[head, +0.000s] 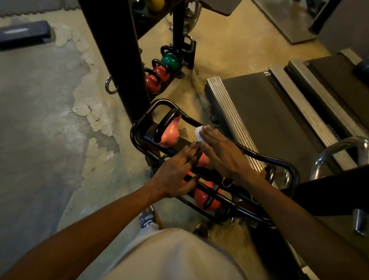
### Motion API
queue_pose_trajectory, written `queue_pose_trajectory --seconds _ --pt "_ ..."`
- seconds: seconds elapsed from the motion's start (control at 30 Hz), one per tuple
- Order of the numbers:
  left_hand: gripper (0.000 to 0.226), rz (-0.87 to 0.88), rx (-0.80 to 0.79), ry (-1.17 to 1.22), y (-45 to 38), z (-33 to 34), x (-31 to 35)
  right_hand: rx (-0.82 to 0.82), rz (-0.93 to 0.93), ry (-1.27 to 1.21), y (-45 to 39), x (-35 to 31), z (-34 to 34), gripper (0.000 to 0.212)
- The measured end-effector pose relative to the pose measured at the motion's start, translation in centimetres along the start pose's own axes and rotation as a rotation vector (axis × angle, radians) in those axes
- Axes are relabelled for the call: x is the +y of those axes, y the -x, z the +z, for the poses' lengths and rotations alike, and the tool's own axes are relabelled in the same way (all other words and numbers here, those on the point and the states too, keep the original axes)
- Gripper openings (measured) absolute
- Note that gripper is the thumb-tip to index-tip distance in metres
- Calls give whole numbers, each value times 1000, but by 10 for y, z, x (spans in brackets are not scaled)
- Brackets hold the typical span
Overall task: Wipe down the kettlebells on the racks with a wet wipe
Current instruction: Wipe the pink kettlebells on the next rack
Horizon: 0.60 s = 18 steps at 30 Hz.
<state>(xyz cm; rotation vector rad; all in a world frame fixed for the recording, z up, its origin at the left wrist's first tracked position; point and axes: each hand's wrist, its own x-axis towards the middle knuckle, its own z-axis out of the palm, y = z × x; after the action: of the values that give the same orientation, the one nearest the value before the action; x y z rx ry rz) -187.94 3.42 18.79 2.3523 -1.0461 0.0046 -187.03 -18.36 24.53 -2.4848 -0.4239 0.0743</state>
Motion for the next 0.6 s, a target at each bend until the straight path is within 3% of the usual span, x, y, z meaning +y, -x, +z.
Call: queue_pose_trajectory --seconds 0.1,0.2,0.27,0.4,0.5,0.6 --pt "81 32 52 -17 -2 2 1 98 297 -286 -10 -3 5 70" --pt "81 24 47 -22 -2 5 1 113 611 -719 -26 -4 16 104" --pt "81 26 33 -5 1 6 1 96 695 -977 -36 -3 15 115" --pt "84 6 23 7 0 3 2 143 621 -827 -46 -3 -1 82" --pt "81 11 38 21 -2 3 3 67 668 -784 -52 17 0 98" --pt "82 5 43 38 0 2 3 22 565 -728 -47 15 -5 103"
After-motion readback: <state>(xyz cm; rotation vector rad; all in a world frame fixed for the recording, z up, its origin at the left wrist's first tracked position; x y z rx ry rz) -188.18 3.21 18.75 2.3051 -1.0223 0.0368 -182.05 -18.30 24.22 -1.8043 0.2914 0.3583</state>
